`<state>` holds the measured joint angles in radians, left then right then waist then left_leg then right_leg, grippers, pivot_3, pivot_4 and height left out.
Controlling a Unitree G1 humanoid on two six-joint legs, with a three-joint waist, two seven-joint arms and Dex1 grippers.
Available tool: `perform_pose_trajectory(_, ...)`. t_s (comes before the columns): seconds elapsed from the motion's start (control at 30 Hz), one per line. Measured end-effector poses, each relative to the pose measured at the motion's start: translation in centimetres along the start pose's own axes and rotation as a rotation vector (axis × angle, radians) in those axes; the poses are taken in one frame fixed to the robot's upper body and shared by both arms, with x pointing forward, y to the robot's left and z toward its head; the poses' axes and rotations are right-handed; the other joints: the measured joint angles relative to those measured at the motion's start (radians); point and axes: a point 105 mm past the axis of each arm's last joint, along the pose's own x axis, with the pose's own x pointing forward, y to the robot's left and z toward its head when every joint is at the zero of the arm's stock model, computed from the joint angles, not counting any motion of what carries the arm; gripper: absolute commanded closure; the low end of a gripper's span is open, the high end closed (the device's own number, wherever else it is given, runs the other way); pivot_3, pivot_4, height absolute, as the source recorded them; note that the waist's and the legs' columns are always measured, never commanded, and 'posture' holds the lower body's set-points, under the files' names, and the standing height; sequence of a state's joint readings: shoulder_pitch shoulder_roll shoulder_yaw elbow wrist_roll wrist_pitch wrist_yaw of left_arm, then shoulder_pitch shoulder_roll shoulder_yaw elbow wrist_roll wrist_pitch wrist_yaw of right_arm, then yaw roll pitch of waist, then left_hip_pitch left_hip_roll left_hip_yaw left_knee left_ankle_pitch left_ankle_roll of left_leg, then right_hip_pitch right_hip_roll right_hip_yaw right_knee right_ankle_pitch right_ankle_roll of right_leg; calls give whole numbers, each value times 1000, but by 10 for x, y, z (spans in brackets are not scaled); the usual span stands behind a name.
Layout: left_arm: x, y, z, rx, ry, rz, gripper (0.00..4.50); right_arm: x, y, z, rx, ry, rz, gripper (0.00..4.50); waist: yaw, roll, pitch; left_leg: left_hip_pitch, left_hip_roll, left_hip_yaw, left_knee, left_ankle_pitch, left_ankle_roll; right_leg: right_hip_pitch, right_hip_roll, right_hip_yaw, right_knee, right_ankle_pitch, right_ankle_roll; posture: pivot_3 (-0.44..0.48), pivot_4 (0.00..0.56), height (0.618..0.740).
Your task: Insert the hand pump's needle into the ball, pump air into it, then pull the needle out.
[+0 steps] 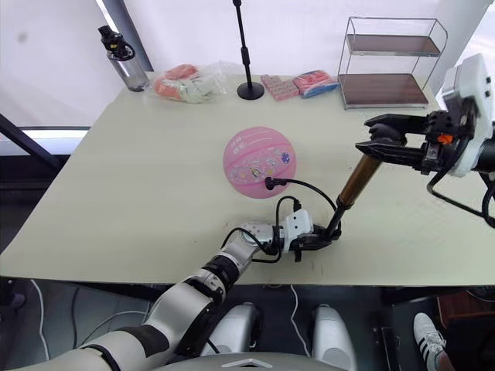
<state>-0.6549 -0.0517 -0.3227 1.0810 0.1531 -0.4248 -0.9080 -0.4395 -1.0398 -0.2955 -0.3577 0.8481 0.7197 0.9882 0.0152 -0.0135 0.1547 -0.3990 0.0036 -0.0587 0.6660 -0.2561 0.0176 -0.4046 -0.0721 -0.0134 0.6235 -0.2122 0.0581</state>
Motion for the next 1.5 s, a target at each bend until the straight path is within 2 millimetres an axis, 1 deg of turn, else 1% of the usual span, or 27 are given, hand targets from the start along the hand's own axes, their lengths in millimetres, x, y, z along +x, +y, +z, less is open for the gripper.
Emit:
perform_pose_trajectory(0.03, -1, 1, -1, 0, 3, 3, 3432, 4, 2, -7, -7, -9, -7, 2667, -1, -2, -2, 1, 0, 0, 0, 0, 0, 1, 1, 0, 0, 0, 0, 0, 150, 731)
perform_pose_trajectory(0.1, -2, 1, -2, -1, 5, 9, 3432, 7, 5, -15, -19, -2, -8, 2667, -2, -1, -3, 2, 1, 0, 0, 0, 0, 1, 1, 0, 0, 0, 0, 0, 150, 731)
perform_pose_trajectory(0.13, -2, 2, -2, -2, 7, 11, 3432, 9, 7, -19, -16, -9, -5, 2667, -3, -3, -4, 3, 1, 0, 0, 0, 0, 2, 1, 0, 0, 0, 0, 0, 150, 731)
perform_pose_trajectory(0.2, -3, 2, -4, -5, 14, 14, 3432, 16, 13, -36, -10, -5, -2, 2667, -4, -7, -7, 4, 2, 0, 0, 0, 0, 2, 2, 0, 0, 0, -1, 0, 150, 731)
perform_pose_trajectory(0.27, -4, 2, -5, -6, 16, 16, 3432, 23, 19, -49, -23, 7, 4, 2667, -5, -7, -9, 5, 3, 0, 0, 0, 0, 2, 2, 0, 1, 0, -1, 0, 150, 731)
perform_pose_trajectory(0.37, -4, 2, -6, -8, 20, 18, 3432, 34, 25, -62, -28, 16, -2, 2667, -6, -7, -11, 5, 3, 0, 0, 0, 0, 2, 2, 0, 1, 0, -1, 0, 150, 731)
perform_pose_trajectory(0.47, -5, 2, -7, -11, 24, 19, 3432, 49, 33, -84, -21, 30, -10, 2667, -6, -7, -13, 6, 3, 0, 0, 0, 0, 3, 3, 0, 2, 0, -1, 0, 150, 731)
perform_pose_trajectory(0.5, -5, 2, -7, -11, 24, 19, 3432, 51, 34, -88, -19, 34, -11, 2667, -6, -7, -13, 6, 3, 0, 0, 0, 0, 3, 3, 0, 2, 0, -1, 0, 150, 731)
perform_pose_trajectory(0.6, -5, 2, -8, -12, 25, 20, 3432, 57, 39, -110, 1, 50, -33, 2667, -7, -7, -15, 6, 3, 0, 0, 0, 0, 3, 3, 0, 2, 0, -1, 0, 150, 731)
perform_pose_trajectory(0.7, -5, 2, -8, -14, 27, 22, 3432, 59, 43, -114, -27, 44, -27, 2667, -8, -5, -16, 7, 3, 0, 0, 0, 0, 4, 3, 0, 2, 0, -1, 0, 150, 731)
perform_pose_trajectory(0.87, -7, 3, -11, -19, 33, 29, 3432, 60, 44, -116, -35, 27, -27, 2667, -14, -8, -15, 14, 4, 0, -1, 0, 0, 10, 3, 0, 2, -1, -1, 0, 150, 731)
perform_pose_trajectory(1.0, -6, 3, -10, -18, 30, 28, 3432, 57, 40, -111, -45, 30, -27, 2667, -16, -8, -15, 14, 4, 0, -2, 0, 0, 10, 3, 0, 2, -1, -1, 0, 150, 731)
perform_pose_trajectory(1.17, -3, 1, -5, -13, 13, 17, 3432, 43, 29, -105, 19, 74, -22, 2667, -8, -4, -9, 10, 2, 0, -2, 0, 0, 8, 1, 0, 0, -1, -1, 0, 150, 731)
perform_pose_trajectory(1.2, -1, 0, 0, -6, -4, 9, 3432, 35, 18, -87, 50, 94, 2, 2667, -2, -3, -7, 6, 2, -1, -2, 0, 0, 5, 1, -1, 0, -1, -1, 0, 150, 731)
perform_pose_trajectory(1.23, 0, 0, 1, -8, -9, 7, 3432, 29, 12, -71, 41, 80, 5, 2667, -1, 7, 0, -1, -1, 0, 0, 0, 0, -2, 0, 2, 0, 0, 0, 0, 150, 731)
perform_pose_trajectory(1.27, 0, 0, 1, -9, -10, 6, 3432, 27, 10, -63, 32, 74, 8, 2667, 0, 7, 1, -1, -1, 1, 1, 0, 0, -2, 0, 2, 0, 1, 0, 0, 150, 731)
perform_pose_trajectory(1.3, -1, 0, 1, -8, -10, 5, 3432, 22, 6, -45, 10, 62, 17, 2667, 0, 6, 1, -1, -1, 0, 0, 0, 0, -1, 0, 1, 0, 1, 0, 0, 150, 731)
perform_pose_trajectory(1.33, -1, 0, 1, -8, -10, 5, 3432, 19, 5, -34, -1, 52, 22, 2667, 0, 5, 2, -1, -1, 0, 0, 0, 0, -1, 0, 1, 0, 1, 0, 0, 150, 731)
perform_pose_trajectory(1.5, -1, 1, 1, -5, -9, 5, 3432, 9, -2, 4, -17, 27, 26, 2667, -1, 5, 3, -1, 0, 1, 0, 0, 0, -2, 0, 1, 0, 0, 0, 0, 150, 731)
